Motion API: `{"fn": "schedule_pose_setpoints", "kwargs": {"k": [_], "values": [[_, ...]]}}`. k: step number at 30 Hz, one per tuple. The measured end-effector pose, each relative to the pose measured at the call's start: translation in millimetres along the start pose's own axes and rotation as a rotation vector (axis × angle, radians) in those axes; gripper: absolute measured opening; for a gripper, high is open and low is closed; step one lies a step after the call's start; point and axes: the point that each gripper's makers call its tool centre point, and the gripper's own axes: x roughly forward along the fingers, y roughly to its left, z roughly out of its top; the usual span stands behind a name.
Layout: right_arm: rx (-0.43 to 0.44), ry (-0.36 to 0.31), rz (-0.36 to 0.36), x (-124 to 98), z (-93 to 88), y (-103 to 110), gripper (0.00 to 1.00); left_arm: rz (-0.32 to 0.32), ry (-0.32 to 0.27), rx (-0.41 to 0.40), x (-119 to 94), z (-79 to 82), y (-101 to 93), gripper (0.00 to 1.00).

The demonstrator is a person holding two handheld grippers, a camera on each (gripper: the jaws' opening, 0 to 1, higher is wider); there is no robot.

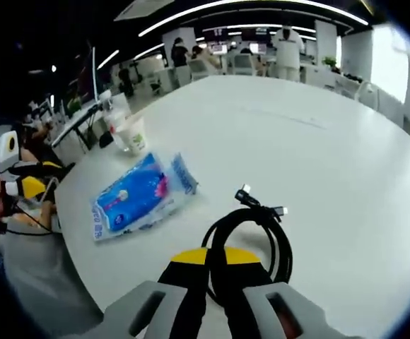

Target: Arrange the tabletop items into an orderly group along one side of the table until the central work area is clear of visible clutter.

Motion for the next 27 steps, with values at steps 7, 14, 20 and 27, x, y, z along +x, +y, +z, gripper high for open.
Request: {"fn": "schedule_pose_setpoints", "kwargs": {"k": [7,14,20,27], "values": [[0.025,0.024,0.006,10,-9.3,-1,0.02,-0.001,-0.010,-0.020,-4,9.1,-0.4,0.57],[0.111,0.039,0.049,23,-15.6,4,0.02,-0.003,-0.009,-0.016,-4,14.5,-2.0,0.57],[0.149,0.043,0.055,29,-17.6,6,0.02,-0.006,-0.010,-0.018,-4,19.5,-5.0,0.57],[0.168,0.058,0.061,34,-24.3,7,0.02,0.005,-0.009,-0.020,-5,21.3,-1.2,0.56]]}}
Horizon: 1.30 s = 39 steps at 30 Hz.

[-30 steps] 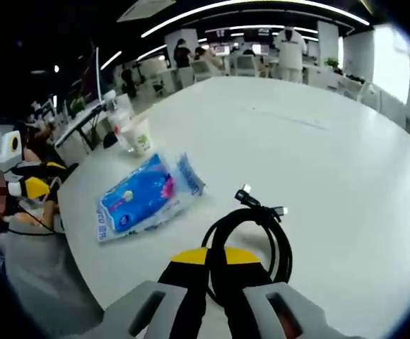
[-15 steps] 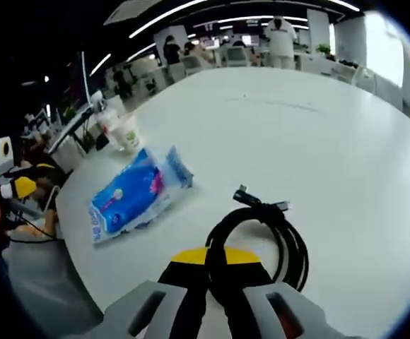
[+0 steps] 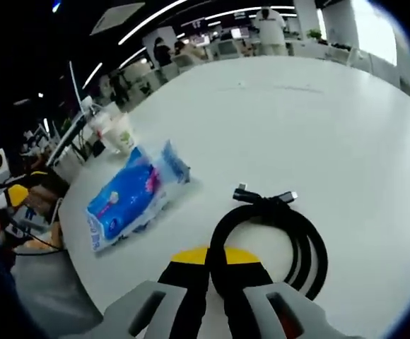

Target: Arrange the tabletop items into an orderly group along one side of the table until the central work area is clear of visible clutter.

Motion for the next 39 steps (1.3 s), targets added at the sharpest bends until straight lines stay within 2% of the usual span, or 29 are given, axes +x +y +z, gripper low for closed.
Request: {"fn": "schedule_pose_setpoints", "kwargs": {"k": [13,18,24,31,39], "values": [[-0.004,0.034,0.005,7,-7.0,-2,0.04,0.017,-0.001,-0.002,-1,-3.5,4.1,0.57],[-0.039,0.050,0.007,6,-6.5,-1,0.05,0.017,-0.004,-0.002,-1,-2.3,4.4,0.57],[-0.035,0.046,-0.003,3,-4.2,-6,0.13,0.014,-0.005,-0.002,1,-1.9,3.4,0.56],[-0.036,0.031,0.012,-3,-0.1,-2,0.16,0.003,-0.004,-0.034,4,-5.6,1.7,0.56],[-0.039,0.020,0.012,-7,1.6,-2,0.17,0.000,0.008,-0.075,7,-16.7,2.2,0.55]]}}
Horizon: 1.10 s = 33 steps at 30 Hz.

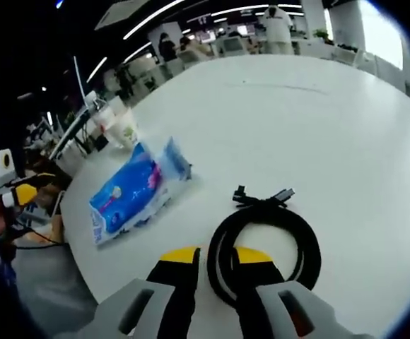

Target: Arrange the tabletop items into an orderly group along one side of the table until the central work area is clear of visible clutter.

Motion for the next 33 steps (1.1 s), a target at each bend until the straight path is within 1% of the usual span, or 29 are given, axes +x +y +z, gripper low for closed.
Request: {"fn": "schedule_pose_setpoints", "kwargs": {"k": [5,10,13,20,24,28,31,33], "values": [[-0.011,0.006,0.009,-3,0.5,5,0.17,-0.003,-0.004,-0.026,1,-2.7,-2.6,0.55],[-0.033,-0.007,0.020,-7,8.8,12,0.18,-0.010,-0.001,-0.045,3,-6.7,-5.4,0.54],[-0.037,-0.016,0.021,-6,12.8,12,0.18,-0.012,0.005,-0.069,6,-11.2,-6.8,0.53],[-0.050,-0.016,0.028,-4,16.6,17,0.18,-0.011,0.021,-0.087,9,-18.0,-9.8,0.52],[-0.055,-0.016,0.032,-2,19.6,19,0.18,-0.007,0.040,-0.114,12,-27.2,-11.2,0.51],[-0.070,-0.019,0.044,2,26.5,28,0.18,-0.007,0.053,-0.139,15,-33.8,-14.0,0.50],[-0.080,-0.021,0.055,7,32.9,34,0.17,-0.019,0.056,-0.161,17,-35.4,-18.1,0.49],[-0.093,-0.021,0.064,9,37.2,42,0.17,-0.034,0.060,-0.179,19,-36.2,-22.3,0.47]]}}
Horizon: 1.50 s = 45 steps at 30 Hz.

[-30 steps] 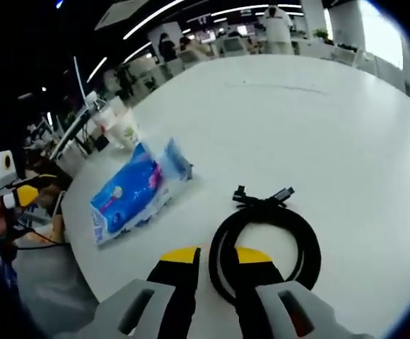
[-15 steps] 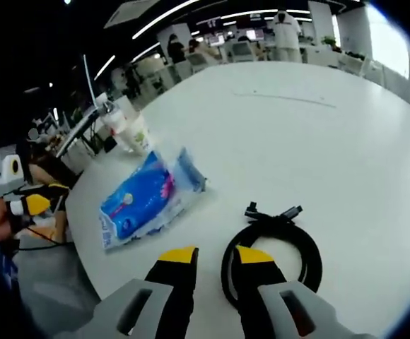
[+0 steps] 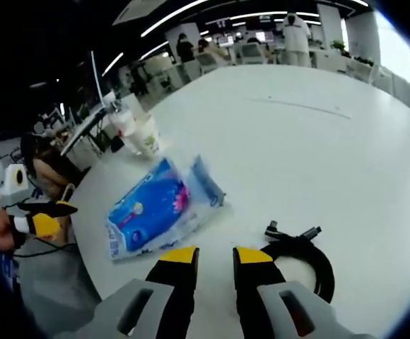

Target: Arrange the tabletop items into an orderly group along one side of the table until the central work area is clear of visible clutter.

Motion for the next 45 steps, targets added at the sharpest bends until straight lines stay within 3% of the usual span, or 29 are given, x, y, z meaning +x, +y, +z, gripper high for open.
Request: {"fn": "schedule_pose_setpoints", "kwargs": {"k": [13,21,28,32,35,39,45], "values": [[-0.059,0.023,0.063,34,26.3,34,0.17,0.016,0.047,-0.020,16,-16.2,-14.3,0.40],[-0.114,0.047,0.050,51,36.0,42,0.19,0.033,0.071,-0.134,33,-23.4,-16.8,0.36],[-0.131,0.079,0.021,63,35.1,35,0.21,0.075,0.037,-0.250,47,-16.9,-10.3,0.29],[-0.158,0.092,0.020,69,37.0,34,0.21,0.065,0.031,-0.409,59,-19.7,-12.6,0.28],[-0.161,0.086,0.005,72,41.4,34,0.18,0.084,0.047,-0.365,65,-22.4,-12.3,0.27],[-0.175,0.083,0.017,78,46.8,40,0.16,0.111,0.027,-0.475,72,-21.8,-8.2,0.21],[-0.237,0.090,0.015,87,49.1,47,0.10,0.138,0.034,-0.451,79,-19.1,-3.4,0.13]]}}
